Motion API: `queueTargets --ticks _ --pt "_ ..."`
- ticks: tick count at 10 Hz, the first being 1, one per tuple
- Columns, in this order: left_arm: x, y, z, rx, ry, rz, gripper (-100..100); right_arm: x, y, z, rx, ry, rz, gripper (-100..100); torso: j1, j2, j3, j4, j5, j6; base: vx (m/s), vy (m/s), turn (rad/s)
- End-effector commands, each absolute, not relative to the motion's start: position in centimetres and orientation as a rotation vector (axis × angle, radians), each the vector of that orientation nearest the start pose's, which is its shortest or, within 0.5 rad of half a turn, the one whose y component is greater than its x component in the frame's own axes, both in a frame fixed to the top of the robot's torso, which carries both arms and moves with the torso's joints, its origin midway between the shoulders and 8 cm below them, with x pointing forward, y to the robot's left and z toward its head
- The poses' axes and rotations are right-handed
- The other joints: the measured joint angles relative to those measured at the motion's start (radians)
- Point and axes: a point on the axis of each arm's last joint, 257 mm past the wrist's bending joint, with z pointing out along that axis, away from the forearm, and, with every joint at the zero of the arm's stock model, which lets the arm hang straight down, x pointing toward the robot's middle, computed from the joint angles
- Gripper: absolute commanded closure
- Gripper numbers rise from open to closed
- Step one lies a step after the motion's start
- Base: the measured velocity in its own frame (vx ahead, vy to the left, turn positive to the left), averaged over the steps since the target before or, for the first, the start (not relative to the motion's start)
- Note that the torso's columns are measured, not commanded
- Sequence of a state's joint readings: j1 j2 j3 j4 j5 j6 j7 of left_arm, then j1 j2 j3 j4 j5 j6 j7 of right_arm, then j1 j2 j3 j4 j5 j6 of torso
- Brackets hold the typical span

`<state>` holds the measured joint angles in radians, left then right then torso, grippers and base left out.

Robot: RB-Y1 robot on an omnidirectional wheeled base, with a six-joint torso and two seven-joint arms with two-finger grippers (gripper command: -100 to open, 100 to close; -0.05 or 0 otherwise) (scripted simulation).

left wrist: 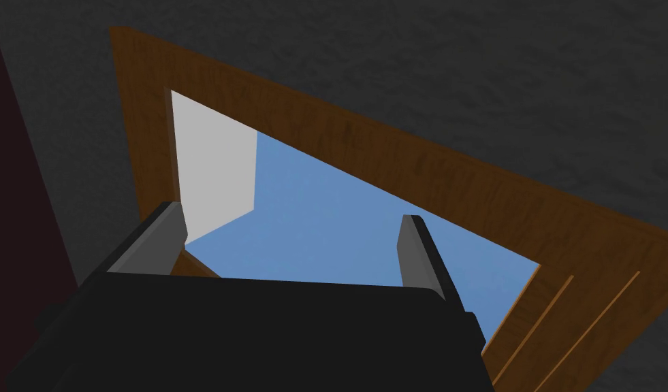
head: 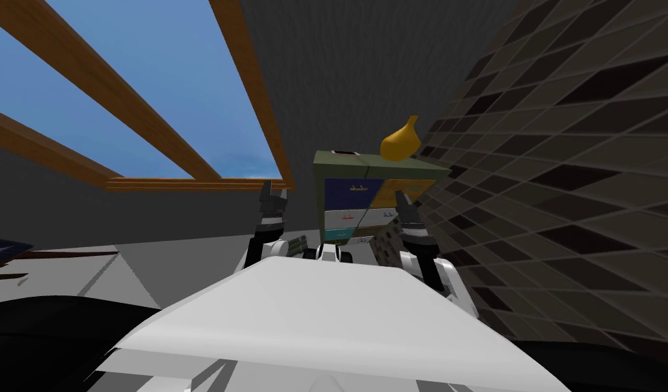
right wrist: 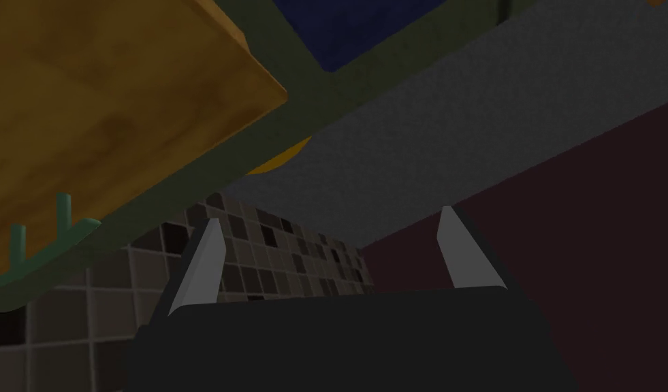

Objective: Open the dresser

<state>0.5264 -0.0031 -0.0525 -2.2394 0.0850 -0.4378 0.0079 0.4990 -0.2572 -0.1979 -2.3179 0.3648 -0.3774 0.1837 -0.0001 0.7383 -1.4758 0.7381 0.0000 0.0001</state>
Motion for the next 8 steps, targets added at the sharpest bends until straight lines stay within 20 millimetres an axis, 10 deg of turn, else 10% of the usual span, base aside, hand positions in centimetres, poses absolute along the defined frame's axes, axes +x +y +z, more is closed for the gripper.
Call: queueTargets --ticks 1,8 --pt "36.0 27.7 -1.6 -0.829 0.642 -1.375 0 36.0 -29.4 1.5 0.088 1.041 0.508 -100 0.002 0.0 0.0 0.0 0.0 0.0 -0.01 0.071 -0.035" --pt "36.0 27.7 -1.6 -0.829 0.643 -1.375 0 36.2 -30.8 0.7 -0.169 1.096 0.093 -100 -0.001 0.0 0.0 0.0 0.0 0.0 -0.011 0.071 -0.045"
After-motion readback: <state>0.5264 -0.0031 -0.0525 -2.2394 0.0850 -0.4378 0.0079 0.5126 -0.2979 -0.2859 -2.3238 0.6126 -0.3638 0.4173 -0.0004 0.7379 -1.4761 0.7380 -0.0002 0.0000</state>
